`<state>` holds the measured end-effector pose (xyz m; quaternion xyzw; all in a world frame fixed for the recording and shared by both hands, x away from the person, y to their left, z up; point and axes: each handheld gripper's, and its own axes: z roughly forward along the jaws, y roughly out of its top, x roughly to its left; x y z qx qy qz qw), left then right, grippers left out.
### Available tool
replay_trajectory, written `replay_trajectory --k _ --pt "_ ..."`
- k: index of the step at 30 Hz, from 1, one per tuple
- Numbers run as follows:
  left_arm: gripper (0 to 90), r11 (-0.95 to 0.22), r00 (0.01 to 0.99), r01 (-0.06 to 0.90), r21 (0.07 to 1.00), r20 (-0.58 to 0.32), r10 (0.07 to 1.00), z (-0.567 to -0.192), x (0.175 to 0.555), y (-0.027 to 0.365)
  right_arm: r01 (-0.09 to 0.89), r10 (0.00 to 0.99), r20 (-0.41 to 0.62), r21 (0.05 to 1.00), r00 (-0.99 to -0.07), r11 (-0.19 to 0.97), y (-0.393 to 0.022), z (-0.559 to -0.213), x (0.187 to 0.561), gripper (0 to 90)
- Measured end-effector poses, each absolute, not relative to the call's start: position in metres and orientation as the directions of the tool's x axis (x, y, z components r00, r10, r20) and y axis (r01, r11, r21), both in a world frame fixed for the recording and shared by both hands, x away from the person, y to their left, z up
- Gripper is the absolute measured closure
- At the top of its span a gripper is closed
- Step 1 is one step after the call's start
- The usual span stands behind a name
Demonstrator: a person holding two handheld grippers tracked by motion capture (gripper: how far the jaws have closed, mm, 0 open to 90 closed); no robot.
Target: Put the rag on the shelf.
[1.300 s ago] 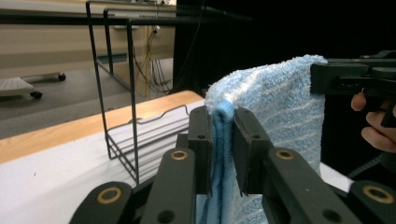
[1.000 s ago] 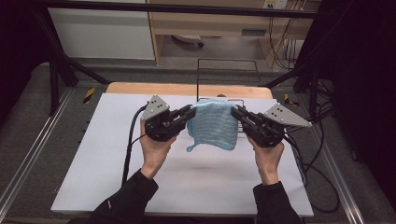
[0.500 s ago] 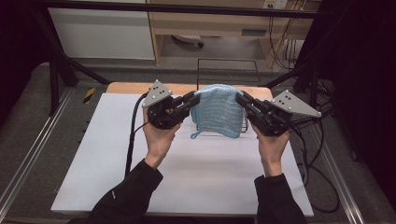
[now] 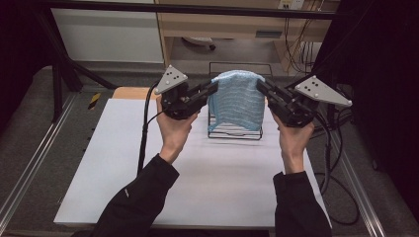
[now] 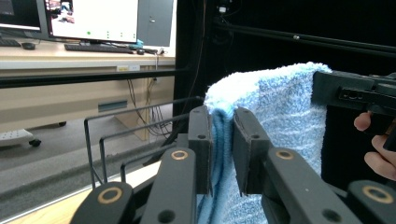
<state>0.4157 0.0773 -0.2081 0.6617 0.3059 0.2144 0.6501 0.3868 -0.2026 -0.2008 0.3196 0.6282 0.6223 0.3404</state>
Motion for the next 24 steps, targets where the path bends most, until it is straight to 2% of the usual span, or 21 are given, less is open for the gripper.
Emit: replay_trajectory --k 24 --pt "78.4 0.041 0.71 0.061 0.997 -0.072 0.7 -0.157 0.445 0.059 -0.091 0.851 -0.052 0.996 -0.522 0.005 -0.209 -0.154 0.411 83.1"
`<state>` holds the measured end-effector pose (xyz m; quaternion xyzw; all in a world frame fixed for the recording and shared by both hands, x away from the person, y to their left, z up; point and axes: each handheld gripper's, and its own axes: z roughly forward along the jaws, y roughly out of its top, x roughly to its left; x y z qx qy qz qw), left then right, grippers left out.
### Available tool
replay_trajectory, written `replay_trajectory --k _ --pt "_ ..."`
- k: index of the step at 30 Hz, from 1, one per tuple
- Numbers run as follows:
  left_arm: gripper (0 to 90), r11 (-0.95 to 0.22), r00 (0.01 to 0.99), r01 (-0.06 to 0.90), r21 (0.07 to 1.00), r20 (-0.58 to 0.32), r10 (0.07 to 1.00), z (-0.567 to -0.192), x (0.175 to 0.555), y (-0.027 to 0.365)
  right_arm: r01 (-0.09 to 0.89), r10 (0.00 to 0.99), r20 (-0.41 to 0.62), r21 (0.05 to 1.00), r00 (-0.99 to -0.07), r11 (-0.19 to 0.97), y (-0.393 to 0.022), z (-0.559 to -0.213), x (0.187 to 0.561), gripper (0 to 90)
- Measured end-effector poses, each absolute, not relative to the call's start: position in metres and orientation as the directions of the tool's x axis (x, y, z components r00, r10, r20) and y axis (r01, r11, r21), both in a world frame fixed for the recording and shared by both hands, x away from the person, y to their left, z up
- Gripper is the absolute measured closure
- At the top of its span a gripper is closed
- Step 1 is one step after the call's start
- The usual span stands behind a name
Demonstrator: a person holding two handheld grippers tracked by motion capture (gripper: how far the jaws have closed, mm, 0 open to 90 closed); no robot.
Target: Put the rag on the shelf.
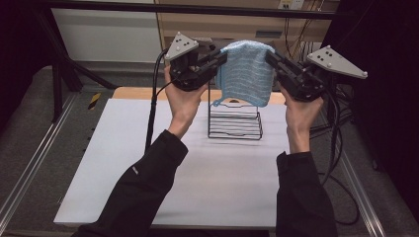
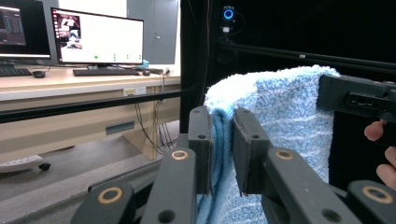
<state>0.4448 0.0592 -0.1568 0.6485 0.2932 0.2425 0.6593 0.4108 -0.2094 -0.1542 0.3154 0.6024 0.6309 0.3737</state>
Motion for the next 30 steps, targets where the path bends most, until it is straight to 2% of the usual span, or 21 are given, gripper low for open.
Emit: replay_trajectory --k 14,30 --pt "78.5 0.033 0.695 0.02 0.999 -0.038 0.718 -0.13 0.457 0.051 -0.118 0.862 -0.049 0.993 -0.504 -0.012 -0.213 -0.131 0.432 83.1" --pt "78.7 0.004 0.67 -0.008 1.0 0.002 0.743 -0.118 0.486 0.041 -0.141 0.886 -0.036 0.989 -0.463 -0.034 -0.214 -0.13 0.459 83.1"
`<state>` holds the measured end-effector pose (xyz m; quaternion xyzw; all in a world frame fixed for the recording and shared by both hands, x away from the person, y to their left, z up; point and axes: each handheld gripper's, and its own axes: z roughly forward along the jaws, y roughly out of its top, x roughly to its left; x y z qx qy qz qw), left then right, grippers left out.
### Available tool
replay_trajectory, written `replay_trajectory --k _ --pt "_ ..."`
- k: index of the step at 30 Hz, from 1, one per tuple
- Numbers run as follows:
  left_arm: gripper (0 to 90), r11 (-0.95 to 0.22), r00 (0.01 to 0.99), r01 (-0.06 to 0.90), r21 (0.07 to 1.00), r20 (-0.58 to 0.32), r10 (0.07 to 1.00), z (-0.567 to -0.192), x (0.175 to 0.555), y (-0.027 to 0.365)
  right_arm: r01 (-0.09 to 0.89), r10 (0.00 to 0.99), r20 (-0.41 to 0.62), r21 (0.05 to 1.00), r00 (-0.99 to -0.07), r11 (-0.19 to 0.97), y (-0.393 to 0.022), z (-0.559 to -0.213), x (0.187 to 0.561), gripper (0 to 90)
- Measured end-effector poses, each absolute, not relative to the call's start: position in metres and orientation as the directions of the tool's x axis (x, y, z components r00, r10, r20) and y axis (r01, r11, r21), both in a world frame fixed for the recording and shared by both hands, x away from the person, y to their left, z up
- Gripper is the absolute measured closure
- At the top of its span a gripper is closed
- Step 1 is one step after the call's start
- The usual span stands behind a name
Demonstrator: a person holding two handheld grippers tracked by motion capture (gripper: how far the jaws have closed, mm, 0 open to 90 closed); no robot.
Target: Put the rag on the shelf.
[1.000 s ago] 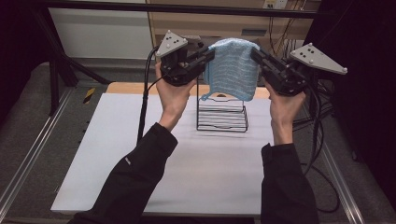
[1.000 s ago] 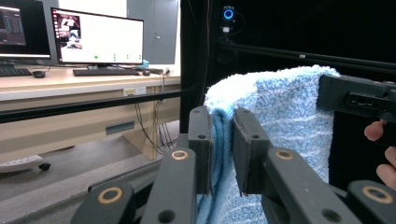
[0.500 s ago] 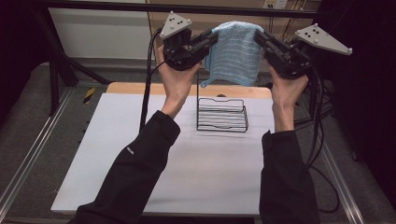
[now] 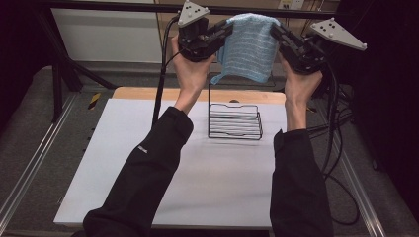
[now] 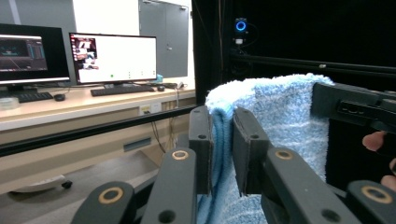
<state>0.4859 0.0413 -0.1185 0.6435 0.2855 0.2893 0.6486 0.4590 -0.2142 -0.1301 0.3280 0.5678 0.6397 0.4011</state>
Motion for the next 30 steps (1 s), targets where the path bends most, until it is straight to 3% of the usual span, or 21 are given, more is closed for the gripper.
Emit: replay_trajectory --k 13,30 --pt "78.7 -0.007 0.672 0.009 1.0 -0.001 0.74 -0.135 0.505 0.044 -0.127 0.898 -0.04 0.992 -0.437 -0.017 -0.217 -0.144 0.478 83.1" --pt "78.7 -0.024 0.672 0.049 0.998 -0.015 0.74 -0.169 0.517 0.051 -0.081 0.874 -0.059 0.996 -0.483 0.023 -0.221 -0.174 0.509 82.8"
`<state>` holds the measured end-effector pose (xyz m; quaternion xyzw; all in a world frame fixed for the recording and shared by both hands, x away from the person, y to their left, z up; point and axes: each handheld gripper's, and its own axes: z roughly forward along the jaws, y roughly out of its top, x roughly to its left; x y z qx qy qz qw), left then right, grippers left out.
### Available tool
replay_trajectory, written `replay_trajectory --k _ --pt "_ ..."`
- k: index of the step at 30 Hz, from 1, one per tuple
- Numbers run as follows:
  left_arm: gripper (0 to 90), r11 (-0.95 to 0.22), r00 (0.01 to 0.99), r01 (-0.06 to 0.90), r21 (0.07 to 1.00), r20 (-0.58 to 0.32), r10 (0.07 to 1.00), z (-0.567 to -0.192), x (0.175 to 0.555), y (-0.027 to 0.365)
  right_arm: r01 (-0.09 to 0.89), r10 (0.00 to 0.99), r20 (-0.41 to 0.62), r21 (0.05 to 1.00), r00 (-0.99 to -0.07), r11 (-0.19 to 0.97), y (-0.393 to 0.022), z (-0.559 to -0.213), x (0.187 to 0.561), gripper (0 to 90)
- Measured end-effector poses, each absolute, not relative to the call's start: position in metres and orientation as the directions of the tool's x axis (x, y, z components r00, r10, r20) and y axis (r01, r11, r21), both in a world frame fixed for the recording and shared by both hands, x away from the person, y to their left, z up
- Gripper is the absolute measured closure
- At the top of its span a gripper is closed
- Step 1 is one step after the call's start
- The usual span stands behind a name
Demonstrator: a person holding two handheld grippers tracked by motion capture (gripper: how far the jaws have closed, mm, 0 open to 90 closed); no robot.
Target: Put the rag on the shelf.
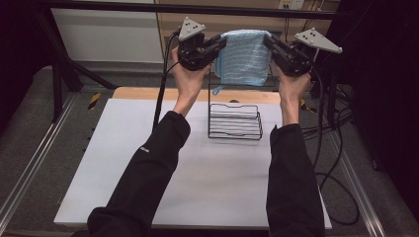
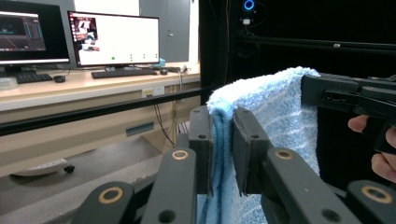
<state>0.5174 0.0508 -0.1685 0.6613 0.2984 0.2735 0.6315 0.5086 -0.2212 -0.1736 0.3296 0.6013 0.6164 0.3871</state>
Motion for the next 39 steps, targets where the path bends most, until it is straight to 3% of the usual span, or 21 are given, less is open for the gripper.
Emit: replay_trajectory --k 11,39 --pt "78.6 -0.077 0.673 0.053 0.996 0.021 0.74 -0.185 0.518 0.052 -0.03 0.865 -0.061 0.998 -0.498 0.053 -0.224 -0.191 0.511 82.4" --pt "78.3 -0.113 0.737 0.134 0.985 -0.023 0.675 -0.215 0.505 0.059 0.081 0.832 -0.011 0.994 -0.554 0.067 -0.232 -0.217 0.486 82.0"
